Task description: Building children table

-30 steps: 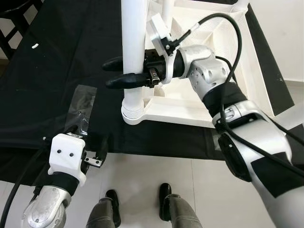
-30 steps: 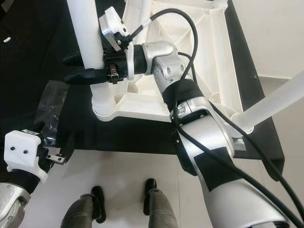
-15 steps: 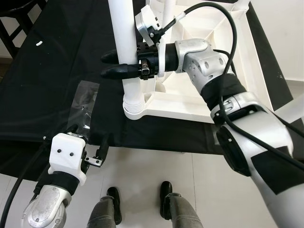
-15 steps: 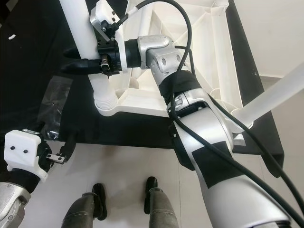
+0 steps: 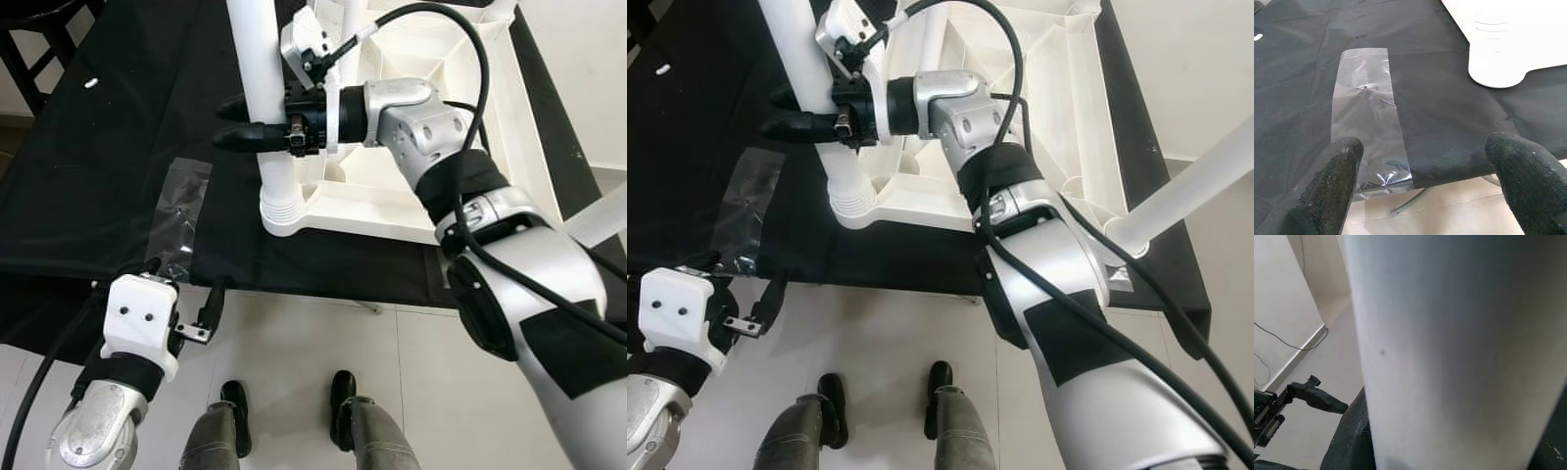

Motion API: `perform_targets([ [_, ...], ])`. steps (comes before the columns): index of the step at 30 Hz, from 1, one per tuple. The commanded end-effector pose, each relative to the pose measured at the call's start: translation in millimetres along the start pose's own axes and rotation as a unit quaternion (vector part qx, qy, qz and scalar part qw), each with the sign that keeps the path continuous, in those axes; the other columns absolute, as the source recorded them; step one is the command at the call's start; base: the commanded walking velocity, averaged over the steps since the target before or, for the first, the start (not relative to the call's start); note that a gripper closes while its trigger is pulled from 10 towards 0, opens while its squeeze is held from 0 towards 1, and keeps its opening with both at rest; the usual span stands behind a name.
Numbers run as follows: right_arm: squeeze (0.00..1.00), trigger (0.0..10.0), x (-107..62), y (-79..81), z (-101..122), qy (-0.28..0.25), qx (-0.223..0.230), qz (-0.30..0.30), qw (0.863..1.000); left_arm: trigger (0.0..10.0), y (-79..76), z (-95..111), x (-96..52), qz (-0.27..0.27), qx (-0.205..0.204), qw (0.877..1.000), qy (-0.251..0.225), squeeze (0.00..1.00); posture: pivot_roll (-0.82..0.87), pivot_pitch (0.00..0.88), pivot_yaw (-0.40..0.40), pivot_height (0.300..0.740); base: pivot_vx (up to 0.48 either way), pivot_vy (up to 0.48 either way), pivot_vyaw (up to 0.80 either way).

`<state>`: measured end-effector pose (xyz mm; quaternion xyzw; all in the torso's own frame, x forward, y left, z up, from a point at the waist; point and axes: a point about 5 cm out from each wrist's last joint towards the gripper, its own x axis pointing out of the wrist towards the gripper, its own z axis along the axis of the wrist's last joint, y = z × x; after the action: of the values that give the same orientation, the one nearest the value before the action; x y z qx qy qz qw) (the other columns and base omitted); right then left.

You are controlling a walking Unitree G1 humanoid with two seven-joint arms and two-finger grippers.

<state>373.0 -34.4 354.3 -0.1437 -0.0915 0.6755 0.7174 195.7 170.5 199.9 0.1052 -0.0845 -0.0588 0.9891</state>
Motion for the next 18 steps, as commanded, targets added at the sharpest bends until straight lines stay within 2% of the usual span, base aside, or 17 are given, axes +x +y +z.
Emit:
perform_targets([
  [1,0.0,10.0,-7.6,5.2,-27.2,0.013,0.017,0.011,1.0,10.0,-2.9,-4.5,-2.0,-0.004,0.0,1.0,0.009,0.0,0.02,0.418,-0.077,0.74,0.0,0.0,0.0],
  [7,0.0,10.0,-11.6,12.4,-19.1,-0.028,-0.034,0.052,0.998,10.0,-2.9,-5.1,-1.7,-0.004,0.001,1.0,0.009,0.0,0.02,0.412,-0.076,0.74,0.0,0.0,0.0],
  [18,0.0,10.0,-20.3,13.8,-21.3,-0.062,-0.017,0.048,0.997,10.0,-2.7,-5.5,-0.6,-0.003,0.002,1.0,0.008,0.0,0.02,0.413,-0.072,0.74,0.0,0.0,0.0],
])
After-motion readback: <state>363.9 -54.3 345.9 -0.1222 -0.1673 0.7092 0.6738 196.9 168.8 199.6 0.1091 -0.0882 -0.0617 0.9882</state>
